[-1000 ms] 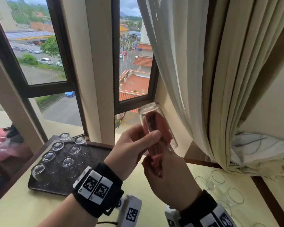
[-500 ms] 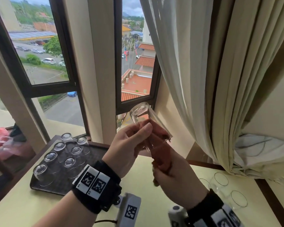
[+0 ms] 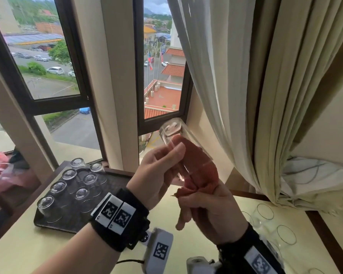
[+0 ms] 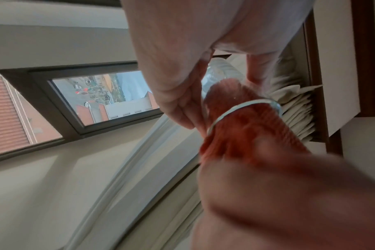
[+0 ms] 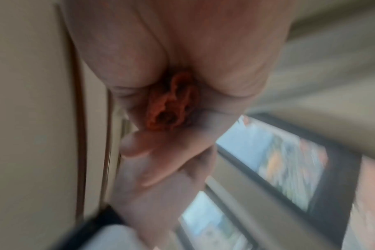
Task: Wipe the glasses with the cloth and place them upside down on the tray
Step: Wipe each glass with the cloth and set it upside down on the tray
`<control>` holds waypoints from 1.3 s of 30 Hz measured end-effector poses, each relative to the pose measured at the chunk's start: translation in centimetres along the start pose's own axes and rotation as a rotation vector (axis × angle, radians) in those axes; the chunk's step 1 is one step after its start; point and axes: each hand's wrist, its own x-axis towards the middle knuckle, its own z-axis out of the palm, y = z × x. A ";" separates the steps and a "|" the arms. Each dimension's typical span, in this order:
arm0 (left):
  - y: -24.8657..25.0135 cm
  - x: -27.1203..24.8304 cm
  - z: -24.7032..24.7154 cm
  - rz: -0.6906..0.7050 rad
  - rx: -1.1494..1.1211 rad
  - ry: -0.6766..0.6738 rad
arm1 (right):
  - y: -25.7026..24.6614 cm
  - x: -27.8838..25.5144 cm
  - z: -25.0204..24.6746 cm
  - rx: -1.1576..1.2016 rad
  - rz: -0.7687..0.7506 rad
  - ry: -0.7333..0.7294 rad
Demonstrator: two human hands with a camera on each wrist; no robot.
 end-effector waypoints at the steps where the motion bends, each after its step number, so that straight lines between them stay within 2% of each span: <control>1: 0.1 0.4 -0.2 0.008 -0.003 0.016 | 0.0 0.0 -0.4 -0.134 -0.002 0.042; 3: 0.6 0.8 -0.4 0.029 0.040 0.027 | -0.5 0.0 -1.2 -0.660 -0.104 0.120; 5: 0.5 0.7 -0.5 0.047 0.146 0.011 | -0.5 0.3 -1.7 -1.361 -0.363 0.170; 6: 0.3 0.6 -0.2 0.045 0.197 -0.006 | -0.3 0.6 -1.6 -1.564 -0.474 0.175; 7: 0.0 0.4 0.0 0.041 0.240 -0.019 | 0.2 0.8 -1.4 -1.640 -0.527 0.200; 8: -0.3 0.3 0.1 0.038 0.270 -0.022 | 0.4 1.0 -1.0 -1.622 -0.497 0.221; 9: -0.6 0.1 0.3 0.035 0.274 -0.021 | 0.3 1.2 -0.7 -1.439 -0.376 0.203; 11: -0.6 -0.1 0.3 0.008 0.204 -0.025 | 0.1 1.3 -0.8 -0.777 -0.134 0.057; 12: -0.5 -0.3 0.3 -0.021 0.152 -0.037 | -0.1 1.0 -0.5 -0.456 -0.106 -0.005; 14: -0.4 -0.4 0.1 -0.062 0.055 -0.056 | -0.2 0.4 0.8 -0.036 -0.111 -0.049; 16: -0.8 -0.2 0.0 -0.054 0.003 -0.048 | 0.3 0.4 1.8 0.237 -0.122 0.032; 19: -1.4 0.2 0.2 -0.025 -0.033 0.013 | 0.2 0.8 2.5 0.393 -0.102 0.243; 22: -1.9 0.4 -0.2 -0.036 -0.038 -0.002 | -0.4 1.1 2.2 0.238 -0.149 0.435; 25: -2.4 0.8 -0.5 -0.093 -0.017 0.010 | -0.7 0.9 1.4 -0.195 -0.270 0.610; 27: -2.4 0.9 -0.6 -0.152 -0.047 0.046 | -0.7 0.5 0.8 -0.479 -0.377 0.674; 29: -2.0 1.0 -0.9 -0.219 -0.068 0.085 | -0.8 0.1 0.3 -0.652 -0.525 0.628; 31: -1.2 1.1 -0.8 -0.270 -0.071 0.093 | -0.5 -0.1 -0.6 -0.795 -0.624 0.523; 35: 0.0 1.6 0.0 -0.287 -0.041 0.077 | 0.2 -0.4 -2.5 -1.277 -0.896 0.336; 37: 0.1 1.6 0.1 -0.245 0.021 0.064 | 0.4 -0.7 -3.0 -1.403 -0.922 0.304; 39: -0.2 1.5 0.0 -0.202 0.029 0.093 | 0.5 -0.7 -2.9 -1.467 -0.794 0.258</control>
